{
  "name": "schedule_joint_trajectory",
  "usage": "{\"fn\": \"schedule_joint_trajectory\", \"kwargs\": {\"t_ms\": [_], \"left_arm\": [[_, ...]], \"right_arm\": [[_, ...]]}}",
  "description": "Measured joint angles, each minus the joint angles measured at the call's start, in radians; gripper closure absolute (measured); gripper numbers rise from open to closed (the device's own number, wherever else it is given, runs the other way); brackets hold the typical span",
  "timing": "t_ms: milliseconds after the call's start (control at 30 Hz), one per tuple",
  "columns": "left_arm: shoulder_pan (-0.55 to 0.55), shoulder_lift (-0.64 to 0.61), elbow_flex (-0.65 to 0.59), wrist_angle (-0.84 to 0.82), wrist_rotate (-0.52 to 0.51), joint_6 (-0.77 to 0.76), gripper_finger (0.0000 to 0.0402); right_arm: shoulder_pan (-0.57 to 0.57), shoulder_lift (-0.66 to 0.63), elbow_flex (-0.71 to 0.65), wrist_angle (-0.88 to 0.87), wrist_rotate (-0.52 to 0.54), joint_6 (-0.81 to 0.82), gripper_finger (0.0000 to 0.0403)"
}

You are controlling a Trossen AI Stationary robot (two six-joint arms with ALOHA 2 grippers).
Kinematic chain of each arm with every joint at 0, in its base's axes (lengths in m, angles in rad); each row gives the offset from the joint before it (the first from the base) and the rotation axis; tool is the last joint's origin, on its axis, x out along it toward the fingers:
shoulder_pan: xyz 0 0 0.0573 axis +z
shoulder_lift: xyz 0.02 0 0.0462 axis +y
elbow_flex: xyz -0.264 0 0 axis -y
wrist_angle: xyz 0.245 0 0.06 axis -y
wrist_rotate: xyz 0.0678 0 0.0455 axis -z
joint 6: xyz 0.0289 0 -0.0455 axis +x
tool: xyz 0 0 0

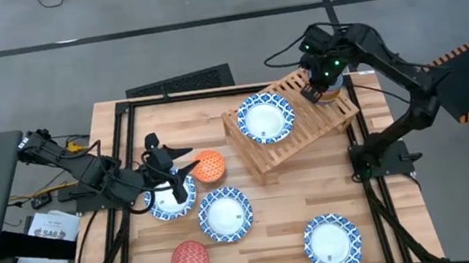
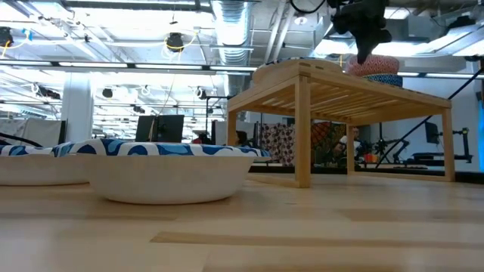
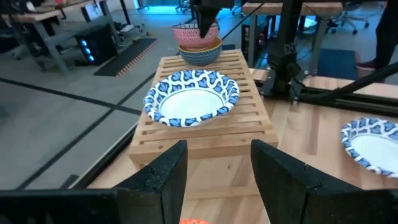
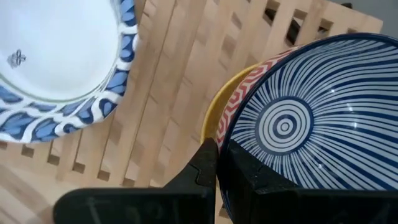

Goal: Place and stack bowls onto a shelf
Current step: Stack the blue pattern bowl on top of the yellow pattern bowl on the shelf

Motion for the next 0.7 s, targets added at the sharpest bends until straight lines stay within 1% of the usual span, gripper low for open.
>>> {"fn": "schedule_joint_trajectory", "kwargs": {"t_ms": [100,200,300,433,533,700], "left_arm": [[0.0,0.0,0.0,0.0,0.0,0.004,0.0239],[0.0,0.0,0.0,-0.002,0.004,0.004,0.0239],[0.0,0.0,0.0,-0.003,0.004,0.016,0.0239],[0.0,0.0,0.0,-0.003,0.004,0.025,0.0239],[0.0,0.0,0.0,-0.003,0.004,0.037,0.0239],[0.0,0.0,0.0,-0.003,0.003,0.049,0.0239]], "right_arm": [[0.001,0.005,0.001,-0.001,0.002,0.016,0.0367],[0.018,0.03,0.001,0.0,0.002,0.068,0.0367],[0.028,0.046,0.001,0.0,0.006,0.072,0.0367],[0.048,0.082,0.0,-0.001,0.038,0.078,0.0367],[0.055,0.09,0.001,0.001,0.059,0.089,0.0367],[0.055,0.096,0.001,0.0,0.062,0.092,0.0367]]}}
